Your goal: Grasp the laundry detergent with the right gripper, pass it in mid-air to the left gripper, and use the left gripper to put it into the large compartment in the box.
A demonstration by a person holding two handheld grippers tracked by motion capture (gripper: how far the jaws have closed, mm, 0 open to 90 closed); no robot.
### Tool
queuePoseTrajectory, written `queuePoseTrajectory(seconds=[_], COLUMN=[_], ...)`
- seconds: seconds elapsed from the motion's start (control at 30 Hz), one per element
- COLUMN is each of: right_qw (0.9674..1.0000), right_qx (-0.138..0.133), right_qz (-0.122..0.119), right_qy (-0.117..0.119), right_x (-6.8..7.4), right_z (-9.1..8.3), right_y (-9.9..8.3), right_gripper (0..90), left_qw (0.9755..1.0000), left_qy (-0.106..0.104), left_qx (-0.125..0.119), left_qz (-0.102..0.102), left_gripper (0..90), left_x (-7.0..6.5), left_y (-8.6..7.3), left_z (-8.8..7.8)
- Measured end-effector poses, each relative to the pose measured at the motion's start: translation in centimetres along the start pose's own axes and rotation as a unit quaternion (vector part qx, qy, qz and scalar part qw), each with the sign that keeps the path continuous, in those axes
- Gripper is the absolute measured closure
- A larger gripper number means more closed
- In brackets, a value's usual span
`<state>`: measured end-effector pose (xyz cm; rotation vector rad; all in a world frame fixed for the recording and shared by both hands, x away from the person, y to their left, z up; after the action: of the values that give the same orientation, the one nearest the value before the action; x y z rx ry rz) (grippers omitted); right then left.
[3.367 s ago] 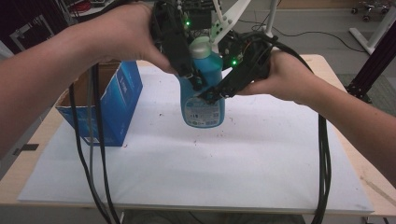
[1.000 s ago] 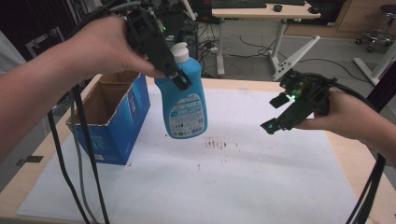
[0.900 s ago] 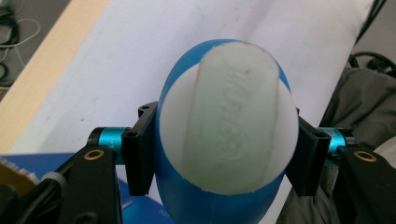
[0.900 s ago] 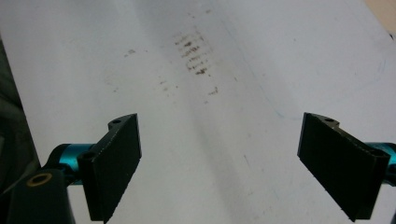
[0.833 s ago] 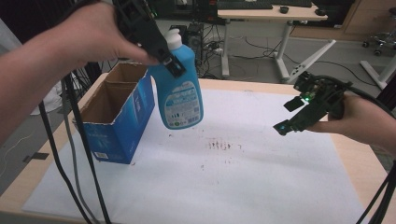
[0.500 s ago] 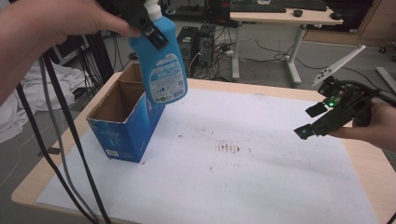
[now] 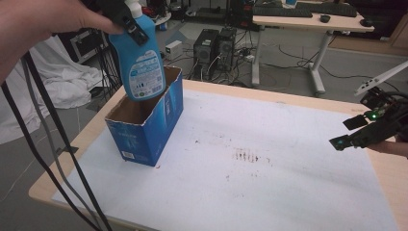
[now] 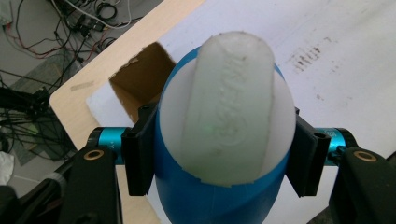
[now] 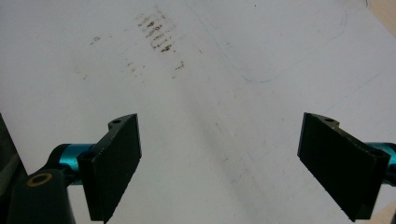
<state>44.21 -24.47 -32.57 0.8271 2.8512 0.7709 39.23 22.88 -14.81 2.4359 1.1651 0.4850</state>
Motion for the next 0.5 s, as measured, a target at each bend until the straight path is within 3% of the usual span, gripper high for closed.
queuePoseTrajectory(seconds=[0.23, 0.4, 0.5], right_qw=[1.0000, 1.0000, 0.9999], right_qx=[0.008, 0.005, 0.004], right_qz=[-0.001, 0.003, 0.008], right_qy=[-0.004, -0.005, -0.009], right_x=[-0.1, -0.3, -0.5], right_z=[0.2, 0.0, -0.3], right_y=[-0.3, -0.4, -0.8], right_gripper=[13.0, 13.0, 13.0], left_qw=[0.9998, 0.9997, 0.9995], left_qy=[0.008, 0.013, 0.012], left_qx=[0.007, 0.012, 0.018], left_qz=[-0.017, -0.019, -0.024], left_gripper=[37.4, 37.4, 37.4], left_x=[0.9, 1.2, 1.5], left_y=[-0.8, -1.1, -1.6], left_z=[0.6, 1.0, 1.9])
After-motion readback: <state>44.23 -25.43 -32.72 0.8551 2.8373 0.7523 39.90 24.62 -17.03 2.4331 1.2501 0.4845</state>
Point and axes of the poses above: each handheld gripper's, and its own axes: z roughly forward along the jaws, y roughly out of its top, x roughly to its left, the point moved 5 cm from there along z, roughly forward along the jaws, and after that the axes turned 1 degree about z, right-handed, at the moved point
